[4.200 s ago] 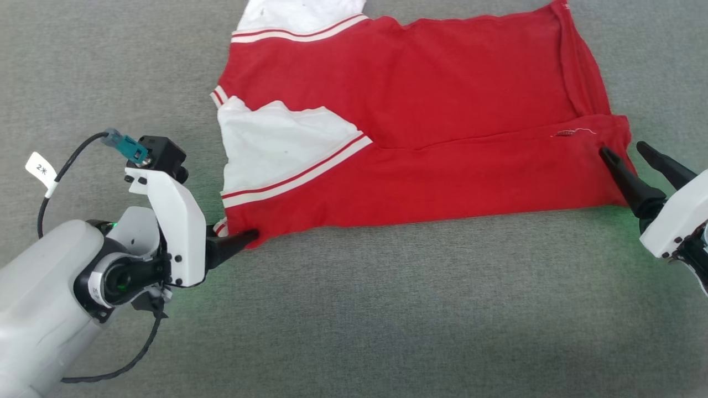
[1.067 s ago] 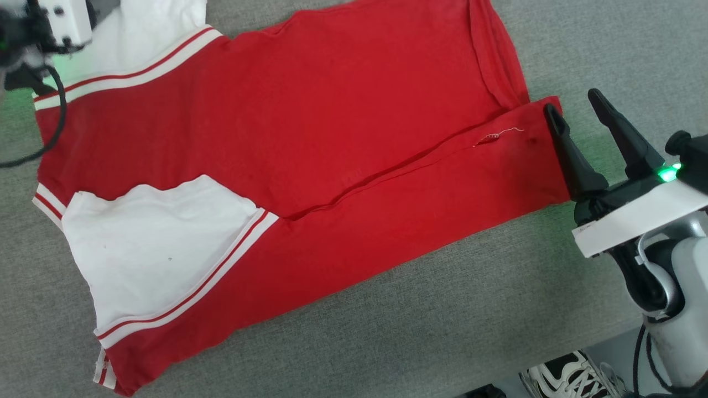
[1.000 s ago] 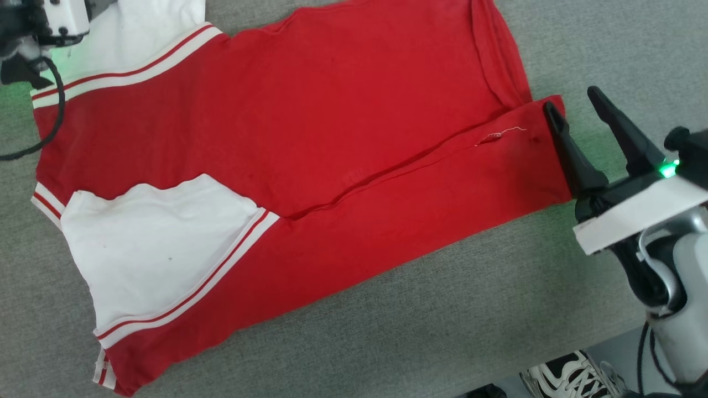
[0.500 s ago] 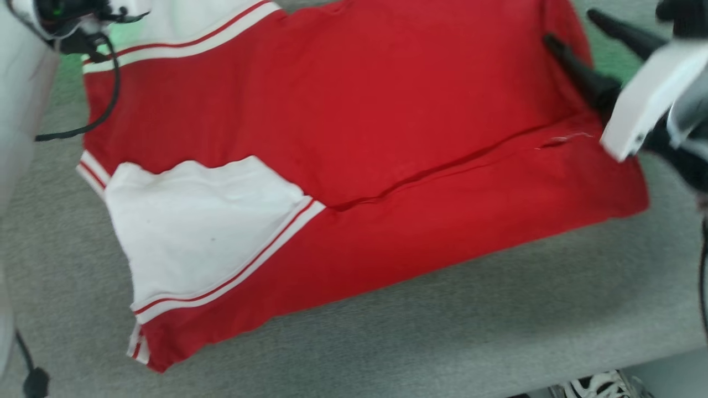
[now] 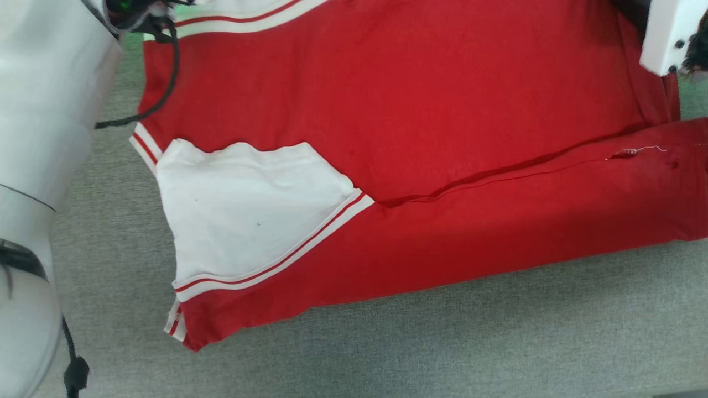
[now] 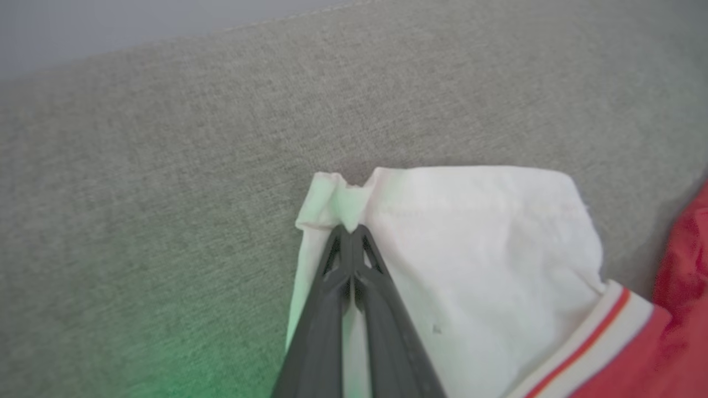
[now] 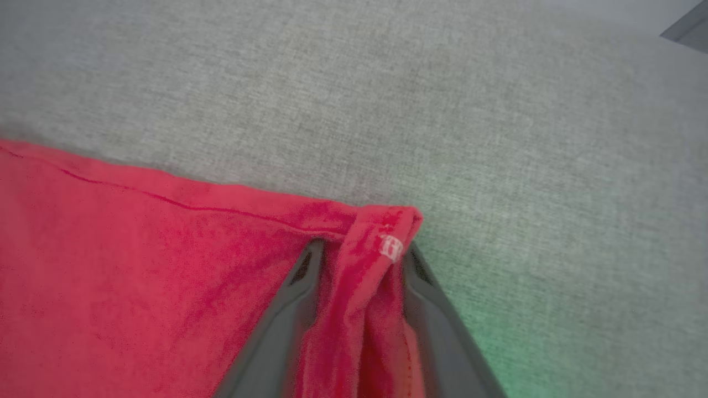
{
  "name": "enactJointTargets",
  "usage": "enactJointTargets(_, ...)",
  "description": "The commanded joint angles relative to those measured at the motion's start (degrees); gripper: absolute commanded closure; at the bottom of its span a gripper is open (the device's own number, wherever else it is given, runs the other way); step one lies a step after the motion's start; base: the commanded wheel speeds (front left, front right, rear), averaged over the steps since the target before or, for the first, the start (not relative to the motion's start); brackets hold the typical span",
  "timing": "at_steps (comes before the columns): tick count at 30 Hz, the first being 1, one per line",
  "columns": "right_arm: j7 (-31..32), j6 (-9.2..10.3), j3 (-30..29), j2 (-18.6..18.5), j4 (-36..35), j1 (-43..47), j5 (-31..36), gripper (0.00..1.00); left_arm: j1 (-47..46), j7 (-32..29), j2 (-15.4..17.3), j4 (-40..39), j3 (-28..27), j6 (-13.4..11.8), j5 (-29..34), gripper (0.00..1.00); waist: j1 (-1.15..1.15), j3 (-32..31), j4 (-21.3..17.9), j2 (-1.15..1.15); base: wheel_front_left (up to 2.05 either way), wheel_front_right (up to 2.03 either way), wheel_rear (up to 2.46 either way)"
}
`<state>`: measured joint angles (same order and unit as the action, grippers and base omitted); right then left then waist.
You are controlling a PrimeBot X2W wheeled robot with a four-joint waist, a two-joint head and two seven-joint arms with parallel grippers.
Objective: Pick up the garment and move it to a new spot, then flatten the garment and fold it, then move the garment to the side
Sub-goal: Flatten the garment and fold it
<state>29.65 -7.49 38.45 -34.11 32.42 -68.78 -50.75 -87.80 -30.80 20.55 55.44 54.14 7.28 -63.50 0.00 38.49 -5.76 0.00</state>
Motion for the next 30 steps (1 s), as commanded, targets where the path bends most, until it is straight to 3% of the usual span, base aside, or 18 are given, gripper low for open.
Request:
enactJointTargets(1,-0.3,0.02,1.7,0.6,1.3,1.5,-0.4,1.00,2.2,0.8,-0.6,-0.2,0.6,0.2,-0.4,1.00,0.00,-0.7,0.5,0.00,0.00,0.00,0.00)
enactJointTargets(11,-9.7,0.02,3.7,-2.9,-0.1,4.1,-3.5,1.00,8.8,11.3,2.6,-14.7,-0.8,0.3,-8.7,1.00,0.00,-9.2,3.0,0.00,0.00,0.00,0.00)
enactJointTargets(17,-11.9,0.02,4.8,-6.0,-3.0,8.4,-5.1,1.00,15.7,15.8,7.5,-25.4,-0.2,0.3,-12.4,1.00,0.00,-13.9,4.4,0.00,0.00,0.00,0.00)
enactJointTargets(21,-13.3,0.02,5.1,-9.1,-5.9,13.2,-5.7,1.00,23.1,19.9,12.6,-36.0,0.6,0.3,-14.8,1.00,0.00,-16.7,5.5,0.00,0.00,0.00,0.00)
enactJointTargets(30,-15.6,0.02,0.6,-15.9,-13.0,27.4,-9.0,1.00,42.1,32.1,22.5,-52.3,1.6,0.3,-17.1,1.00,0.00,-19.6,7.8,0.00,0.00,0.00,0.00)
